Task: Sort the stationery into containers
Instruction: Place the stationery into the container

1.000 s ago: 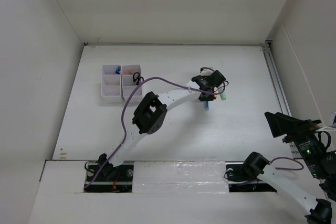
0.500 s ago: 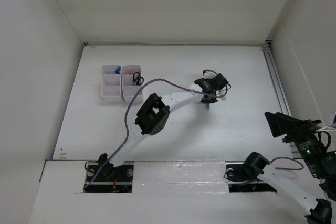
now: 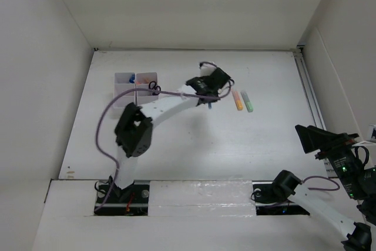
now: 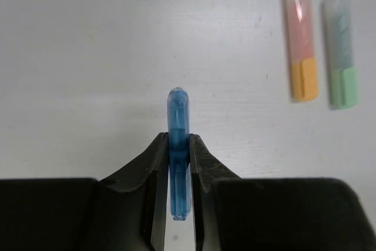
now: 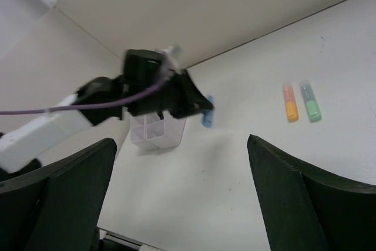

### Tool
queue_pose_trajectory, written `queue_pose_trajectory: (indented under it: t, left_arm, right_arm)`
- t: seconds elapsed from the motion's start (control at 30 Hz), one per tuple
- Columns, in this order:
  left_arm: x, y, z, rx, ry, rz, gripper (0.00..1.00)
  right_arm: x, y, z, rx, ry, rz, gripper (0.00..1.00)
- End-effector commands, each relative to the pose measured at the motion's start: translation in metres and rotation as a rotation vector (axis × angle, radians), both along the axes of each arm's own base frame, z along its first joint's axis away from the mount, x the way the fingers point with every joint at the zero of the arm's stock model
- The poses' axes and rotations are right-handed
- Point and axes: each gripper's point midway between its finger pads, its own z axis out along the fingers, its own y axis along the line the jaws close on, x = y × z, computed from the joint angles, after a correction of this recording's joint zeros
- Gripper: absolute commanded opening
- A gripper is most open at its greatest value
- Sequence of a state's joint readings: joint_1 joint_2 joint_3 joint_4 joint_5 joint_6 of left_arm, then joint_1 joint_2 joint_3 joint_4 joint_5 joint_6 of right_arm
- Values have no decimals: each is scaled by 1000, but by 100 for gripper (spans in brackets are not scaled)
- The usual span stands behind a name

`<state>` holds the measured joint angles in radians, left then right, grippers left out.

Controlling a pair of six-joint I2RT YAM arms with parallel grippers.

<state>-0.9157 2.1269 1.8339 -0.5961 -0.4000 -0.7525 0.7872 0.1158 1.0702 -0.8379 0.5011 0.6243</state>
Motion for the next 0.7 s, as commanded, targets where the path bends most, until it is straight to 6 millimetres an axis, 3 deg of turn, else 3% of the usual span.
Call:
queue_pose_trajectory:
  t: [0.0, 0.03, 0.07, 0.1, 0.13, 0.17, 0.2, 0.27, 0.3, 0.33, 0.37, 0.4, 0.5, 0.57, 0.67]
  left_arm:
    - [34, 62, 144, -170, -319, 102, 0]
    - [35, 75, 156, -180, -344, 112, 0]
    - [40, 102, 183, -206, -399, 159, 0]
    - [42, 120, 192, -204, -429, 202, 0]
    - [41, 138, 185, -177, -431, 236, 0]
    - [40, 165, 204, -198, -477, 291, 0]
    - [40, 183, 208, -195, -512, 359, 0]
    - [36, 221, 194, -161, -513, 491, 0]
    - [33, 260, 188, -126, -495, 600, 0]
    - [31, 280, 182, -126, -487, 675, 0]
    - [27, 296, 164, -134, -461, 748, 0]
    - [24, 323, 163, -128, -473, 824, 0]
    - [17, 350, 136, -116, -447, 905, 0]
    - [14, 371, 129, -120, -448, 981, 0]
    - [12, 385, 120, -100, -438, 1017, 0]
  right_arm:
    - [5, 2, 1, -19, 2, -8, 99]
    - [6, 3, 1, -25, 9, -8, 99]
    - [6, 3, 1, -25, 9, -8, 99]
    - [7, 6, 0, -26, 8, 1, 99]
    - [9, 8, -1, -34, 16, 1, 99]
    - [9, 8, -1, -42, 13, 0, 99]
    - [11, 12, 0, -45, 14, 9, 99]
    - [14, 17, -4, -70, 26, 18, 99]
    - [14, 18, -2, -72, 14, 26, 99]
    - [14, 23, -1, -68, 6, 44, 99]
    - [15, 26, -2, -75, 12, 53, 99]
    - [15, 26, 1, -77, -1, 52, 99]
    - [19, 35, -2, -102, 8, 78, 99]
    - [20, 39, 2, -105, -2, 86, 99]
    - [23, 48, -2, -121, 11, 112, 99]
